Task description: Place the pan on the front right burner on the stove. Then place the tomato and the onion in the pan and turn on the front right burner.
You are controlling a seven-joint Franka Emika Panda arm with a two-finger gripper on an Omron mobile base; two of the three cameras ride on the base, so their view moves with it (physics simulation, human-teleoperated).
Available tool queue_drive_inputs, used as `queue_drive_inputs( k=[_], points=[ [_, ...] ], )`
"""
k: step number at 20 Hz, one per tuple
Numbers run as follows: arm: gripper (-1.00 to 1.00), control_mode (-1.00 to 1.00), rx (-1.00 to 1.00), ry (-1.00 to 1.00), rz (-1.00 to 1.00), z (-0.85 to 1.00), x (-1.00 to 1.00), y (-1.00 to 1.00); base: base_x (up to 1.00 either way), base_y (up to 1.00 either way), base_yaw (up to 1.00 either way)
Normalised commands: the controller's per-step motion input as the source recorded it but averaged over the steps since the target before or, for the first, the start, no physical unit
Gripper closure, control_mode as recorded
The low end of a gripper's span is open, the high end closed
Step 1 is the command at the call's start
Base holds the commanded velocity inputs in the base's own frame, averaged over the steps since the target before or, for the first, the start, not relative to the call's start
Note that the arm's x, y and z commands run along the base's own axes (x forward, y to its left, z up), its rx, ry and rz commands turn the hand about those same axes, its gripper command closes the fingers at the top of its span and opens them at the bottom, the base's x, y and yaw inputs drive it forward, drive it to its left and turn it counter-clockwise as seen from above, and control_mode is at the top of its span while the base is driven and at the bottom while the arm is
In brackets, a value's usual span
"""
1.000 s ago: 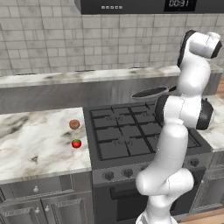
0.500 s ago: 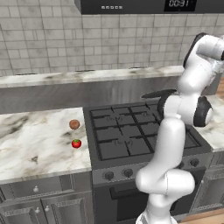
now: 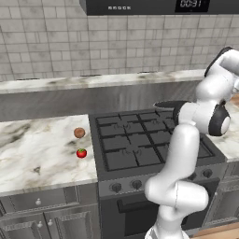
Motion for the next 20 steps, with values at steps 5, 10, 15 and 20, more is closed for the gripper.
queue_drive_inputs(
  k=[5,10,15,20],
  points=[
    [1.0,-1.0,0.03,-0.11,0.0,-0.33,-0.13,0.0,0.0,0.0,0.0],
    [1.0,-1.0,0.02,-0.1,0.0,-0.31,-0.18,0.0,0.0,0.0,0.0],
    [1.0,-1.0,0.0,-0.06,0.0,-0.3,-0.23,0.0,0.0,0.0,0.0],
    [1.0,-1.0,0.0,-0.01,0.0,-0.36,-0.12,0.0,0.0,0.0,0.0]
  ],
)
